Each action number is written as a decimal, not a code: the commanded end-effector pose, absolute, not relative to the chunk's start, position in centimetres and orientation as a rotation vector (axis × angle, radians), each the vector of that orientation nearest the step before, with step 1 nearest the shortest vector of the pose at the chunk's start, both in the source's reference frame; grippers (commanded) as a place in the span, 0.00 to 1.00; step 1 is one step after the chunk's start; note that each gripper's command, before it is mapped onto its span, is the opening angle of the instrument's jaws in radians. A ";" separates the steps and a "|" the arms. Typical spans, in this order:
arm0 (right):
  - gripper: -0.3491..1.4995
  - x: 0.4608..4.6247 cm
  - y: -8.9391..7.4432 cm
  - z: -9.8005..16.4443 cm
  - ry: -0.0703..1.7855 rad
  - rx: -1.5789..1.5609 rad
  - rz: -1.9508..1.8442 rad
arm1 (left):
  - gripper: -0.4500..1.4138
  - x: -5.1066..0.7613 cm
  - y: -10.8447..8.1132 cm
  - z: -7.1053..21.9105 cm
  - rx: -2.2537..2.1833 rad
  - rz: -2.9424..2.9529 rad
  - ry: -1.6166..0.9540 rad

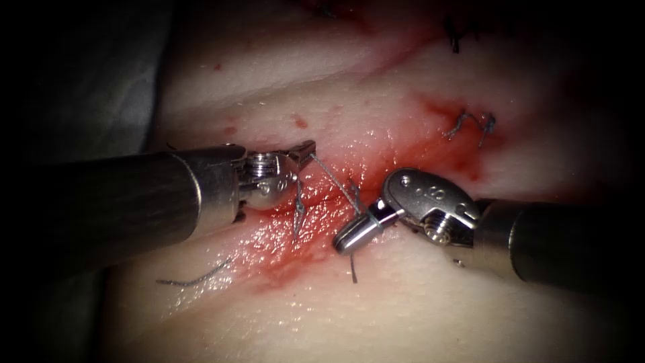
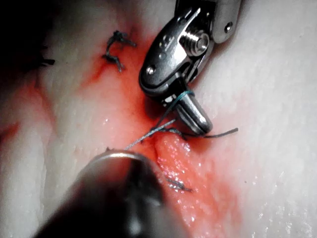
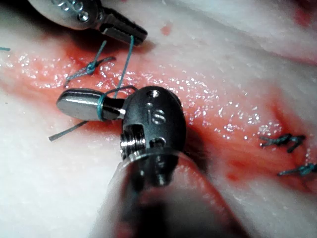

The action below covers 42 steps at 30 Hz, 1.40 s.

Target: Wound Closure

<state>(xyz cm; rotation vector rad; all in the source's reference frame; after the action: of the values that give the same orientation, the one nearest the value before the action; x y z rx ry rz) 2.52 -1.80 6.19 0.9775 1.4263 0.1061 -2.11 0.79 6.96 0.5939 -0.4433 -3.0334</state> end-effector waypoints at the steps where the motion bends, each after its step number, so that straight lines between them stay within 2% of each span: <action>1: 0.32 2.58 -1.8 6.3 1.394 0.988 0.072 | 0.00 -2.17 0.8 7.0 0.594 -3.034 -0.441; 2: 0.40 2.60 -1.7 6.3 1.363 1.000 0.026 | 0.00 -2.17 0.8 7.0 0.593 -3.034 -0.437; 6: 0.53 2.66 -1.7 6.3 1.314 1.019 -0.048 | 0.00 -2.18 0.7 7.0 0.589 -3.034 -0.433; 8: 0.64 2.75 -1.7 6.3 1.287 1.022 -0.091 | 0.00 -2.19 0.7 7.0 0.582 -3.033 -0.421; 11: 0.73 2.85 -1.7 6.3 1.275 1.021 -0.131 | 0.00 -2.19 0.6 7.0 0.588 -3.029 -0.412; 18: 0.74 2.94 -1.9 6.3 1.217 1.008 -0.312 | 0.00 -2.09 0.7 7.0 0.605 -3.029 -0.404; 23: 0.71 2.92 -2.1 6.4 1.081 0.933 -0.424 | 0.00 -2.07 0.7 7.0 0.609 -3.033 -0.398; 26: 0.60 2.99 -2.1 6.4 1.035 0.877 -0.464 | 0.00 -2.07 0.7 7.0 0.611 -3.038 -0.397; 27: 0.42 3.00 -2.1 6.4 1.033 0.869 -0.469 | 0.00 -2.07 0.7 7.0 0.611 -3.038 -0.397; 28: 0.05 3.01 -2.1 6.4 1.007 0.901 -0.500 | 0.00 -2.07 0.7 7.0 0.611 -3.038 -0.398; 29: 0.00 3.01 -2.1 6.4 0.982 0.891 -0.523 | 0.00 -2.07 0.7 7.0 0.611 -3.038 -0.398; 33: 0.00 2.97 -2.0 6.4 0.986 0.872 -0.528 | 0.00 -2.06 0.6 7.0 0.612 -3.036 -0.392; 42: 0.00 2.82 -1.5 6.0 1.232 0.860 -0.326 | 0.00 -1.97 0.3 6.8 0.636 -3.027 -0.385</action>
<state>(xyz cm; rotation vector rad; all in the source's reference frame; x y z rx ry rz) 2.72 -1.42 5.98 0.8555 1.2493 -0.3034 -1.89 0.18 6.64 0.6329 -0.3836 -3.0249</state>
